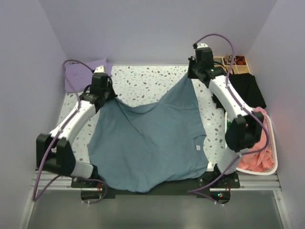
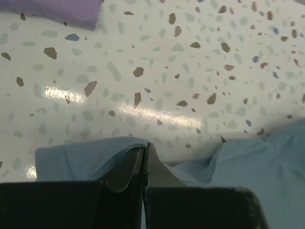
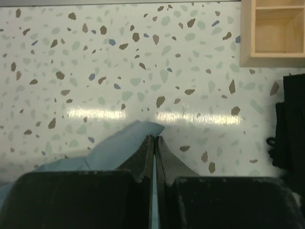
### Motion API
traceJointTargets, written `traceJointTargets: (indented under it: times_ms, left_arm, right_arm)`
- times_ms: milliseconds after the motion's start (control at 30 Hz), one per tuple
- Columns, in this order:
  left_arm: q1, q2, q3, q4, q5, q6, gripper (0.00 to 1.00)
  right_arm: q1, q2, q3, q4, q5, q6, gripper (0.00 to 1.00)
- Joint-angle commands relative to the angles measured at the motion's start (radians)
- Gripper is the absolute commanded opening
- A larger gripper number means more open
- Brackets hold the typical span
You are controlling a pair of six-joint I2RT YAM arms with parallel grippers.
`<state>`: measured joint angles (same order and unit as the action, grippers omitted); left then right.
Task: Fold and stack the t-shirts
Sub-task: Flatten out the tshirt, then fold the flattened tshirt in 1/3 of the way
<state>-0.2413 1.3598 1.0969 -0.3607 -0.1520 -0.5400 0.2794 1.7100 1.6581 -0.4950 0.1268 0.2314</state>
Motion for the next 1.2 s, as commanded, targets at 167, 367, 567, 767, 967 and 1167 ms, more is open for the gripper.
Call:
traceJointTargets:
  times_ms: [167,367,567,767,967,1167]
  left_arm:
    - [0.063,0.539,0.442,0.137,-0.176,0.040,0.00]
    - [0.106,0.748,0.624,0.072,-0.207,0.071,0.00]
    - [0.145,0.771,0.560,0.138,-0.213,0.091,0.00]
    - [0.162,0.751,0.531,0.101,-0.146,0.107,0.00]
    - [0.162,0.699,0.446,0.114,-0.144,0.126,0.00]
    - [0.162,0.653,0.413,0.083,-0.103,0.107,0.00]
  right_arm:
    - [-0.019,0.521,0.590,0.053,0.031,-0.030,0.00]
    - [-0.029,0.747,0.871,0.079,0.082,-0.035,0.00]
    - [-0.043,0.698,0.697,0.177,0.062,-0.023,0.00]
    - [-0.045,0.556,0.545,0.115,-0.110,-0.018,0.00]
    - [-0.045,0.349,0.297,0.090,-0.125,-0.047,0.00]
    - [-0.045,0.222,0.170,0.001,-0.136,-0.040,0.00]
